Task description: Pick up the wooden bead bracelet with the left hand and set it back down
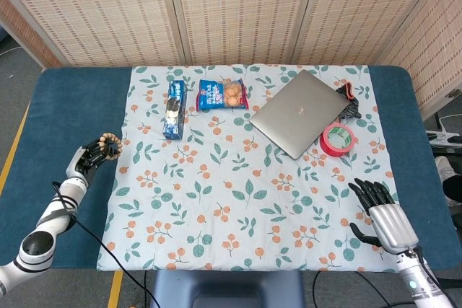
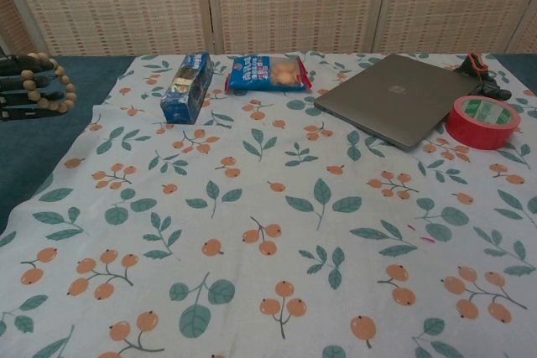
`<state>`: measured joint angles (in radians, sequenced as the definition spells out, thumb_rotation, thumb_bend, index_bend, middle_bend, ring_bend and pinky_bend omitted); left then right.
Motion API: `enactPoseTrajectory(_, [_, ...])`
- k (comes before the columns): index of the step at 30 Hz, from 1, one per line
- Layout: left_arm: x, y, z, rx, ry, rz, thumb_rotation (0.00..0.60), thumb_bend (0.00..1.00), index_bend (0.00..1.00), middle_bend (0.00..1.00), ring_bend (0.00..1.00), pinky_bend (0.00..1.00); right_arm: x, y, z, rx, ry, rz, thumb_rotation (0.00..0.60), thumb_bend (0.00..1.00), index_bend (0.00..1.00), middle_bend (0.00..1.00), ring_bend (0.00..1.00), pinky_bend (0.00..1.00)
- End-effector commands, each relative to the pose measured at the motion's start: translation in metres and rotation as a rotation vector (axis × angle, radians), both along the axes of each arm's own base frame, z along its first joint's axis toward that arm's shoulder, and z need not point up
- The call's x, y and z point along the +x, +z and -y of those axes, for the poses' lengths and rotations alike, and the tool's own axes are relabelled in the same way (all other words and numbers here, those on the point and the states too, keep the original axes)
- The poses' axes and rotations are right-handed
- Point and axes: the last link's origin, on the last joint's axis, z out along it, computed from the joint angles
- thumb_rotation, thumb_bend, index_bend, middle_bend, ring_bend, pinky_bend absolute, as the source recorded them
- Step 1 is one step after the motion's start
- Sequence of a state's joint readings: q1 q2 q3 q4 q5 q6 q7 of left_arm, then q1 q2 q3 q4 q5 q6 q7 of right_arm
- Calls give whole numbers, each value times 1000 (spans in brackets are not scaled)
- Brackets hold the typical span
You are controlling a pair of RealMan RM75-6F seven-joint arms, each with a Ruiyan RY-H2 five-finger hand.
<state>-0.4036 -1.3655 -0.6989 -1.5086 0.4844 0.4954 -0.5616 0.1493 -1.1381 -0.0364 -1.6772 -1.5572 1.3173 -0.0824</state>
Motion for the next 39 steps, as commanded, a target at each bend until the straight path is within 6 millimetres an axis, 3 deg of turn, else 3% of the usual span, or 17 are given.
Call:
enactPoseTrajectory(1, [-4, 0, 0, 10, 8, 23, 600, 455, 491, 673, 417, 267, 0, 0, 0, 0, -1, 1, 518, 313, 0, 0, 0, 0])
enactPoseTrajectory(11, [-5, -1, 3, 15, -30, 17, 600, 379, 433, 611, 354, 229, 0, -1, 0, 9, -2, 1, 517, 314, 0, 0, 0, 0])
enactPoseTrajectory(16, [-5, -5, 5, 3, -33, 36, 418, 413, 582, 609, 330, 194, 0, -2, 0, 12, -1, 1, 517, 314, 0, 0, 0, 0])
enactPoseTrajectory(20, [-5, -7, 5, 6, -31, 42, 296, 425, 633, 611, 319, 152, 0, -1, 0, 14, -2, 0, 518, 314, 0, 0, 0, 0])
enactPoseTrajectory(30, [-2, -8, 5, 11, -51, 43, 184, 524, 642, 611, 309, 138, 0, -1, 0, 9, 0, -4, 517, 313, 0, 0, 0, 0])
enactPoseTrajectory(35, [0, -8, 5, 4, -60, 48, 181, 547, 646, 612, 308, 137, 0, -1, 0, 4, 0, -8, 518, 314, 0, 0, 0, 0])
enactPoseTrajectory(39, [0, -9, 5, -5, -70, 38, 181, 484, 644, 611, 307, 138, 0, -2, 0, 9, -1, -9, 516, 313, 0, 0, 0, 0])
